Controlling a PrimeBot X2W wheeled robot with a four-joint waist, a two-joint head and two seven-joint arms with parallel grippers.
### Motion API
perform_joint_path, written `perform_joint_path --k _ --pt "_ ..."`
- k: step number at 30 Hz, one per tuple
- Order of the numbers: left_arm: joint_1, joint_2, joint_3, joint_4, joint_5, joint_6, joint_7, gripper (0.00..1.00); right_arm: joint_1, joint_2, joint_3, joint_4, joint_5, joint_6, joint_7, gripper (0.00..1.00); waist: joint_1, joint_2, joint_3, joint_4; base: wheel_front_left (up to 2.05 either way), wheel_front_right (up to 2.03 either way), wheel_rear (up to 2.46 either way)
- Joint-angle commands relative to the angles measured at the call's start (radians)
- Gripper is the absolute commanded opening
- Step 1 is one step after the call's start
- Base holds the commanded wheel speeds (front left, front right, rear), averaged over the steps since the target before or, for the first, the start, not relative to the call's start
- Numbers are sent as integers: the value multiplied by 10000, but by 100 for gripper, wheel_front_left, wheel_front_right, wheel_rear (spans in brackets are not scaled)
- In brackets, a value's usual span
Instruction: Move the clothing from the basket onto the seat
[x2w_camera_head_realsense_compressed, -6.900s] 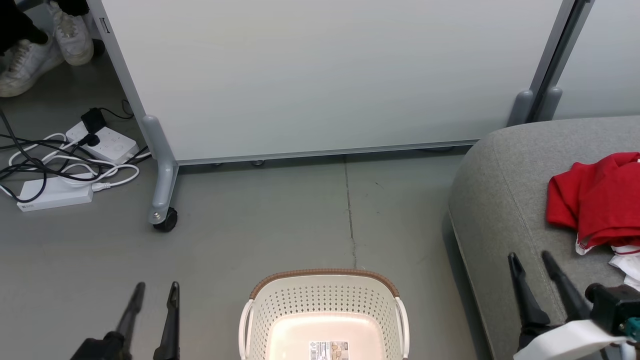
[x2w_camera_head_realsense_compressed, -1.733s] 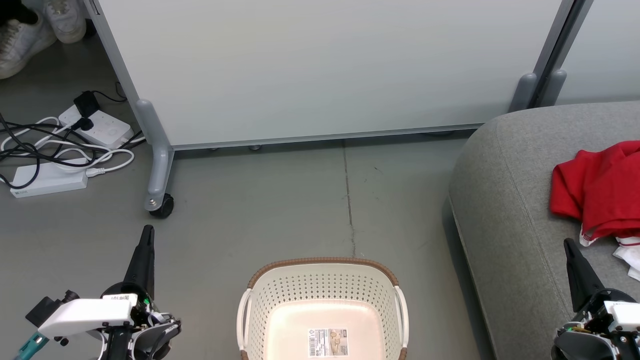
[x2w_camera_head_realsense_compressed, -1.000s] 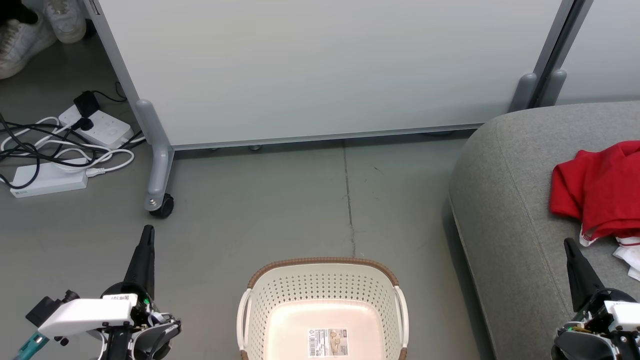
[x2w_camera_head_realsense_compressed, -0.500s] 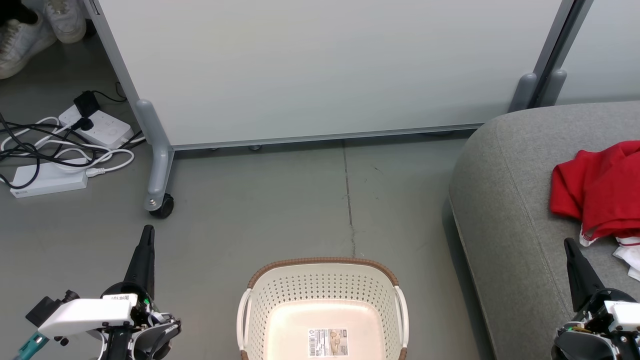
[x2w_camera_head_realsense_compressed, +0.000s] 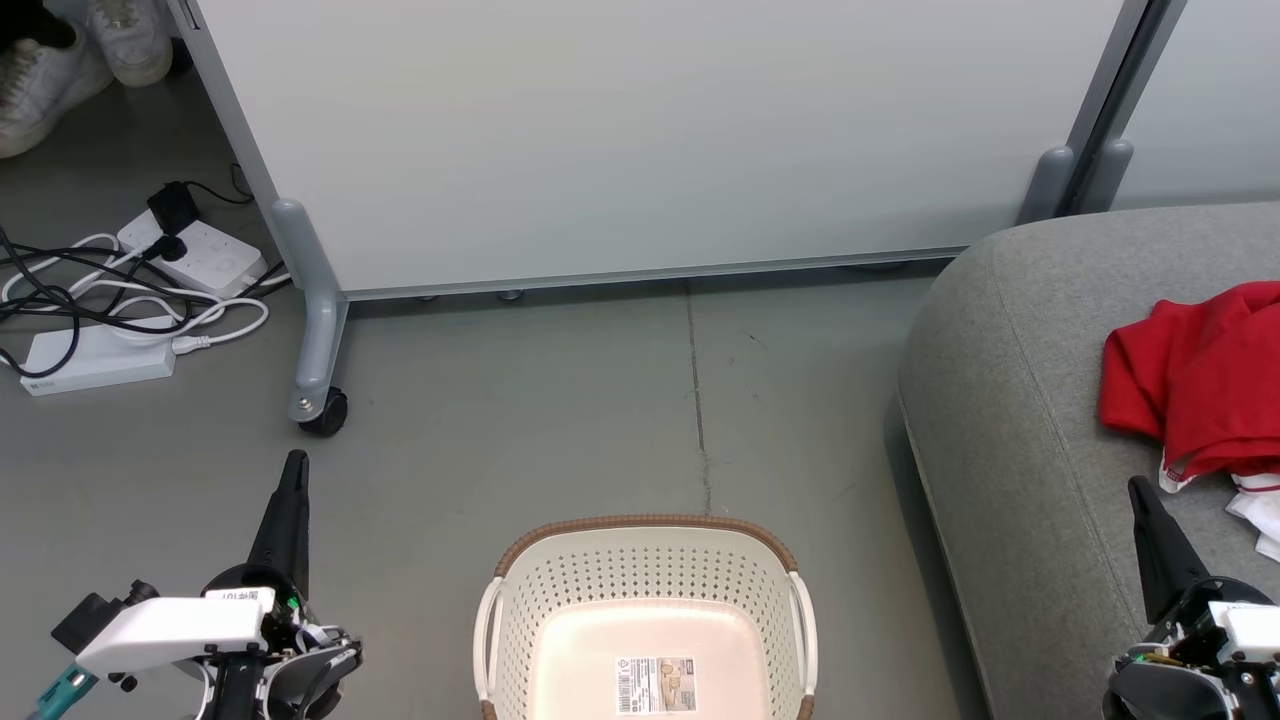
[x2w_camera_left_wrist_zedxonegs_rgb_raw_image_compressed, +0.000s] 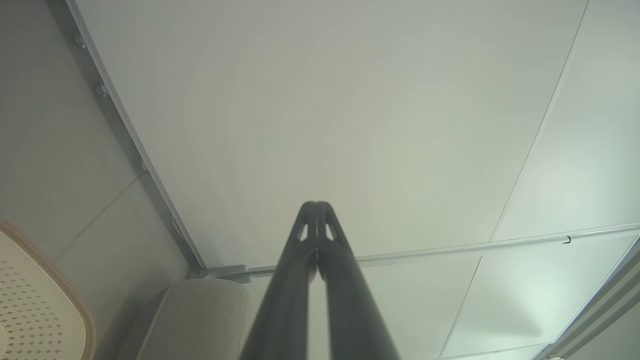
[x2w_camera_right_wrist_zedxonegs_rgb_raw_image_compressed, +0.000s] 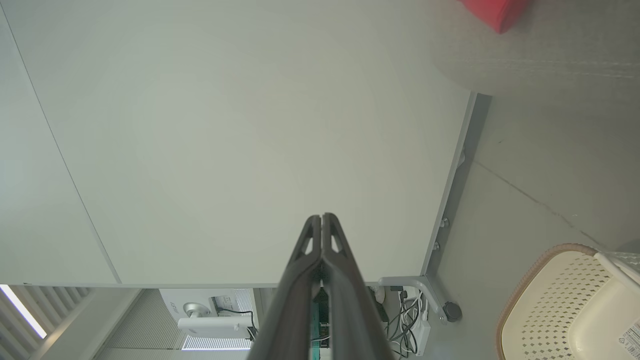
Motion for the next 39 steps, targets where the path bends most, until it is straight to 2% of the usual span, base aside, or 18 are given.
perform_joint_path --k 1,39 --pt "-151 32 52 3 27 -43 9 0 -47 -26 -43 2 -27 22 43 0 0 -1 0 0 0 0 0" --pt "-151 31 37 1 14 -43 -3 0 -48 -24 -49 0 -36 22 54 0 0 -1 0 0 0 0 0"
